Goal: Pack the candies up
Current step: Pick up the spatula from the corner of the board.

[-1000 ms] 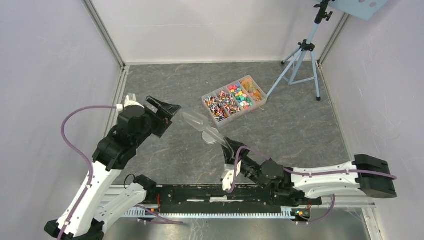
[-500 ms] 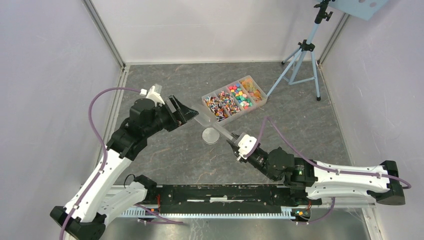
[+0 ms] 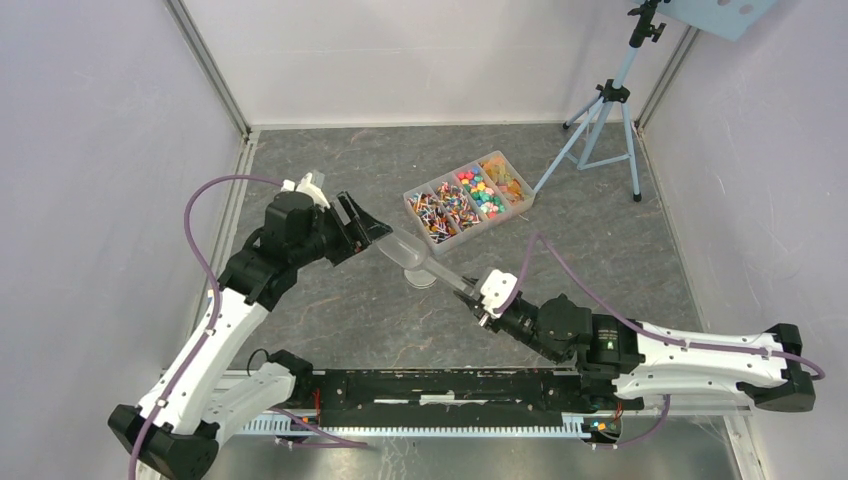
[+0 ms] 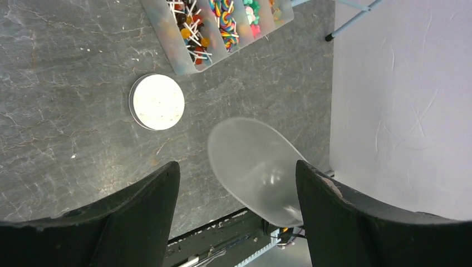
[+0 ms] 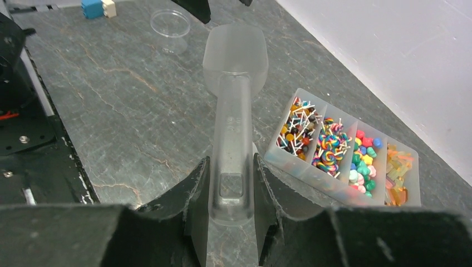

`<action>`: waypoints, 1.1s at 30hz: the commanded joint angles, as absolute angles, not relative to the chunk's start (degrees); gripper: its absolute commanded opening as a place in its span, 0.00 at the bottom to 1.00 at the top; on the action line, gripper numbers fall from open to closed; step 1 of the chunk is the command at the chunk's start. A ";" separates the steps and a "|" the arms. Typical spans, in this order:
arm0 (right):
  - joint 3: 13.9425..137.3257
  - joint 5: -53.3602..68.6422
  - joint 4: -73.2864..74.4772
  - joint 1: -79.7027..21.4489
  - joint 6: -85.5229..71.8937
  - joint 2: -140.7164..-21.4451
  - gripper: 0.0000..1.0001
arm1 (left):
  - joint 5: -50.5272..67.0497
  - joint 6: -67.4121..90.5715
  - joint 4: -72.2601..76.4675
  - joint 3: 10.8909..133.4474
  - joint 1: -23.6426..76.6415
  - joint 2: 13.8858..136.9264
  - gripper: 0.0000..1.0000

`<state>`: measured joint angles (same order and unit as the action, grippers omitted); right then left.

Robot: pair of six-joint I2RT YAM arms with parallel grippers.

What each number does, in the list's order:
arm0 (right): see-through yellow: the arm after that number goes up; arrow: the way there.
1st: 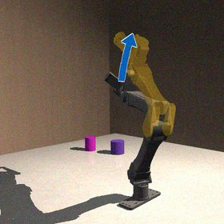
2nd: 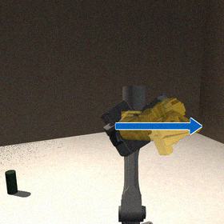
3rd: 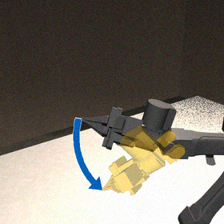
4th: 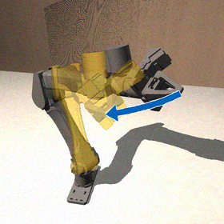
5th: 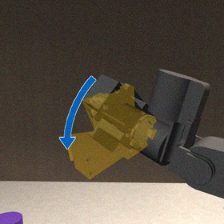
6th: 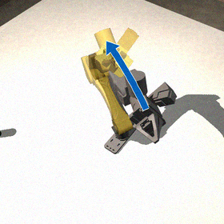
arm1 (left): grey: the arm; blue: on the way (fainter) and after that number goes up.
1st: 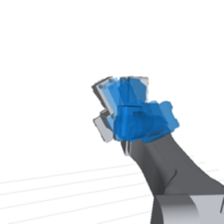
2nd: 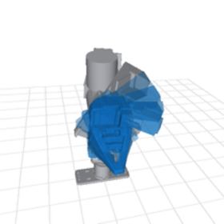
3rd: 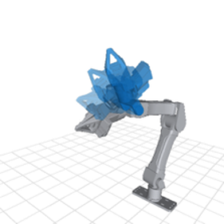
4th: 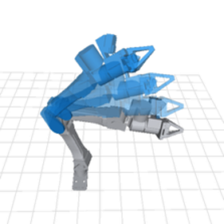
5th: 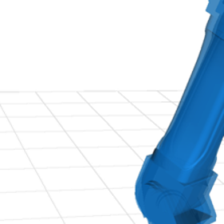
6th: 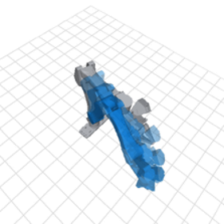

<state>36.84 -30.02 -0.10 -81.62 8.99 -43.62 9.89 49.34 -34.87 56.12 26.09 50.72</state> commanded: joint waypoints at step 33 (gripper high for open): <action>50.93 -7.83 13.05 -67.63 4.16 -46.70 0.69 | 40.03 82.24 -8.60 37.50 14.30 45.57 0.02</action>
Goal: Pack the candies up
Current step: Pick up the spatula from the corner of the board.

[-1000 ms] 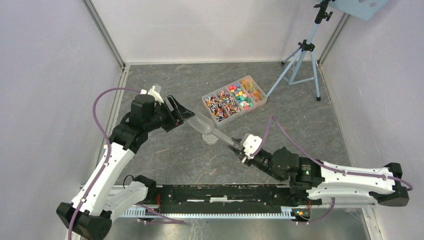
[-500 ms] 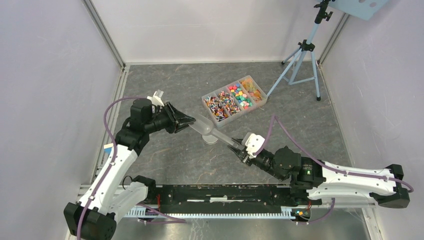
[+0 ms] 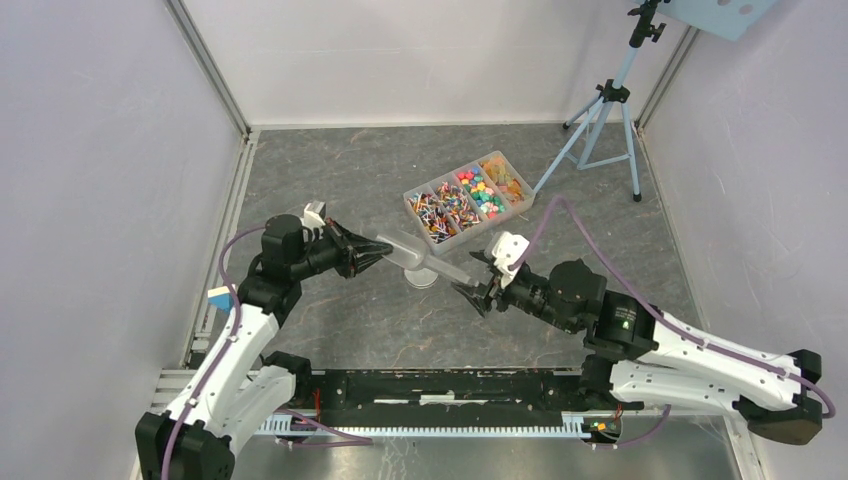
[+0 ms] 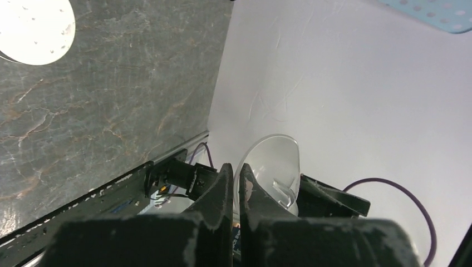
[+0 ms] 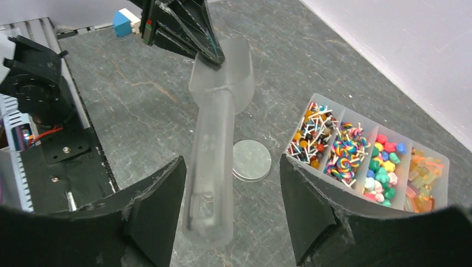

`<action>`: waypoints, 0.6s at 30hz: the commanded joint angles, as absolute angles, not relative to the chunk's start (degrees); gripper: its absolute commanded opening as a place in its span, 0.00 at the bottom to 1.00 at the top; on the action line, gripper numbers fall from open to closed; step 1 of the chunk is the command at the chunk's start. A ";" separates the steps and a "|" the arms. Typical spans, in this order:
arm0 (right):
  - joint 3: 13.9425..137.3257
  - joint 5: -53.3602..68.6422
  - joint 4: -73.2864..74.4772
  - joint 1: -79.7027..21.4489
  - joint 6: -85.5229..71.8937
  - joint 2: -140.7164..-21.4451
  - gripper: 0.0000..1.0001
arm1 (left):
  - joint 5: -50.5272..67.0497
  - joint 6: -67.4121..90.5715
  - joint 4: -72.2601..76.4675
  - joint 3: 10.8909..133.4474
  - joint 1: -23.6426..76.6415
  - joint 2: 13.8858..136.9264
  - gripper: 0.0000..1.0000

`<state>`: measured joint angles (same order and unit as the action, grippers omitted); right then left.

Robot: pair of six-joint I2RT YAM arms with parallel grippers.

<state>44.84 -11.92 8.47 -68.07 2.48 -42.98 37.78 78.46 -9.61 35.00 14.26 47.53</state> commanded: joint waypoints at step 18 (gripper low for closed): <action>58.80 -5.90 17.48 -66.53 10.70 -55.28 0.63 | 32.76 70.74 -29.67 46.41 14.32 47.53 0.02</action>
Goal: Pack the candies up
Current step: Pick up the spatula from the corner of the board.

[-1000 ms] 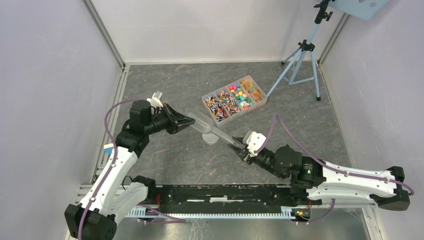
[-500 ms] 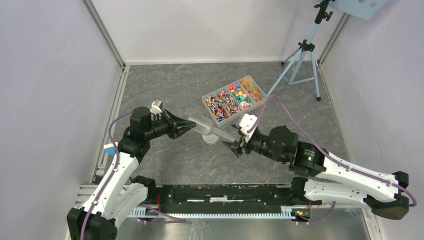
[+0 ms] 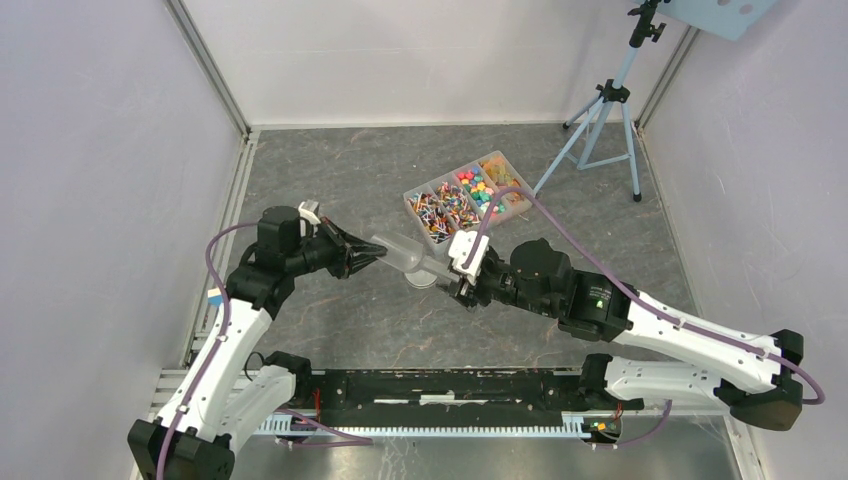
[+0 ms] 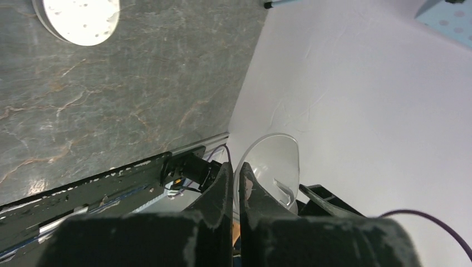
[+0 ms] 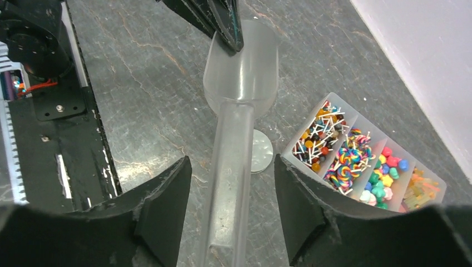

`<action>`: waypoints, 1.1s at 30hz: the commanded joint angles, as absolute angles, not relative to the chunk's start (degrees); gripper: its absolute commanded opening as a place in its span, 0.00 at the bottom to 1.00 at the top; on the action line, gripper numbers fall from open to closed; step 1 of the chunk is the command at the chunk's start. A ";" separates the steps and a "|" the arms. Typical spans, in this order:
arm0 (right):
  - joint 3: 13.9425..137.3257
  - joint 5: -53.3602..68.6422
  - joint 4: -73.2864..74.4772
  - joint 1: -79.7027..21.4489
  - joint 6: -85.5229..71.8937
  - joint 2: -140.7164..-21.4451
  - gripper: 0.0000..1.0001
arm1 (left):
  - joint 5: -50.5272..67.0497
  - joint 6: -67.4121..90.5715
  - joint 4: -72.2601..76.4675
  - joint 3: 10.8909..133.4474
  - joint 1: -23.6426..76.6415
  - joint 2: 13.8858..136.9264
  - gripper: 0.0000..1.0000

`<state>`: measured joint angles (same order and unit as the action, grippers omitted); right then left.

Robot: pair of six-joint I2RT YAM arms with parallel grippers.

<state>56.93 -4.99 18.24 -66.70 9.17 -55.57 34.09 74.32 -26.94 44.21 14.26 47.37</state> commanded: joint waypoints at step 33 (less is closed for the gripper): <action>61.96 -3.74 22.98 -62.47 8.95 -59.01 0.00 | 29.53 59.90 -34.18 50.60 14.30 47.67 0.95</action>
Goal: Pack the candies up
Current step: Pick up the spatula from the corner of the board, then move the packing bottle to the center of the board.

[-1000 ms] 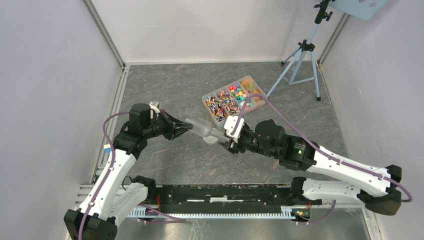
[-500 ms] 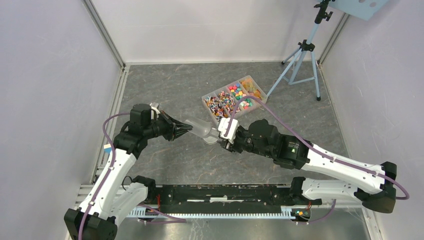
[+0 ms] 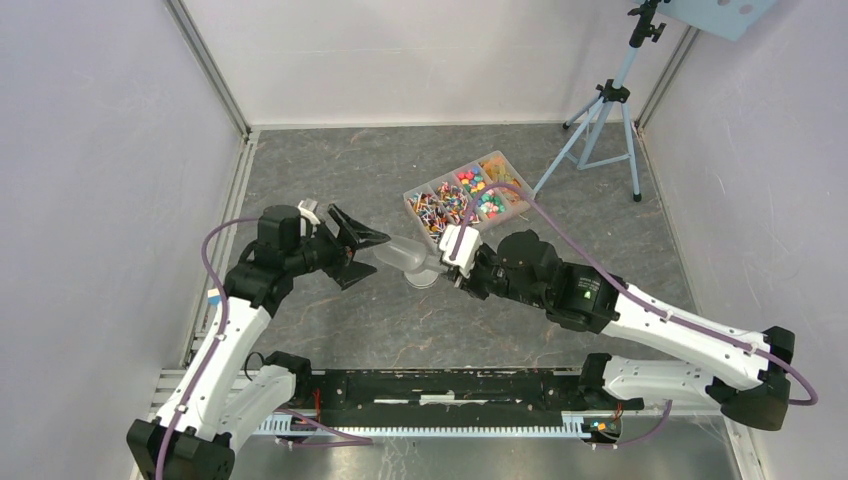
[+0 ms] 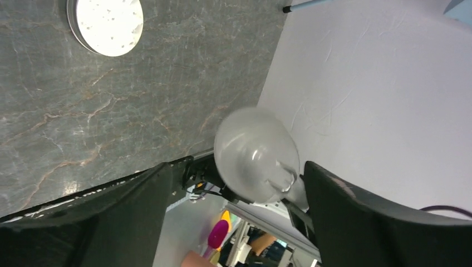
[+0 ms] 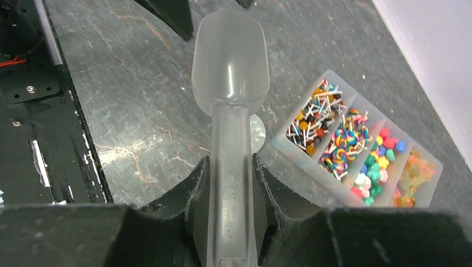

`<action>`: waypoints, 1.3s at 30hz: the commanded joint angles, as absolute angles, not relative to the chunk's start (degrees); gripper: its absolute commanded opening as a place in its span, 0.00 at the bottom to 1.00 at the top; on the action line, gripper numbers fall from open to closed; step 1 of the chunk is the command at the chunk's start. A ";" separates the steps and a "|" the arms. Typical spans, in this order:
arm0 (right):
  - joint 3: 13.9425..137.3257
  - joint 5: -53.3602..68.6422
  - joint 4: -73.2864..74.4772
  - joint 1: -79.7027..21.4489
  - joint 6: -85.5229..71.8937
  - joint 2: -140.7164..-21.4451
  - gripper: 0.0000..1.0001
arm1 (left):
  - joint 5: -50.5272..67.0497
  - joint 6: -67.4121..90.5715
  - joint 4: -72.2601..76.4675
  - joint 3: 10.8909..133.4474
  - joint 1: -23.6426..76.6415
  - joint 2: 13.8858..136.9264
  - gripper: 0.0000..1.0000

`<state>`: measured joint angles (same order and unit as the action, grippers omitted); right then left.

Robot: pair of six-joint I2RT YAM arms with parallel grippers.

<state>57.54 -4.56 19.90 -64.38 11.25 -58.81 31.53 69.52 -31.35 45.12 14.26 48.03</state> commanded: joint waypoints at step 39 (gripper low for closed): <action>75.98 1.68 37.78 -34.32 14.40 -70.27 0.00 | -7.30 29.29 -40.99 57.44 -14.05 72.30 0.64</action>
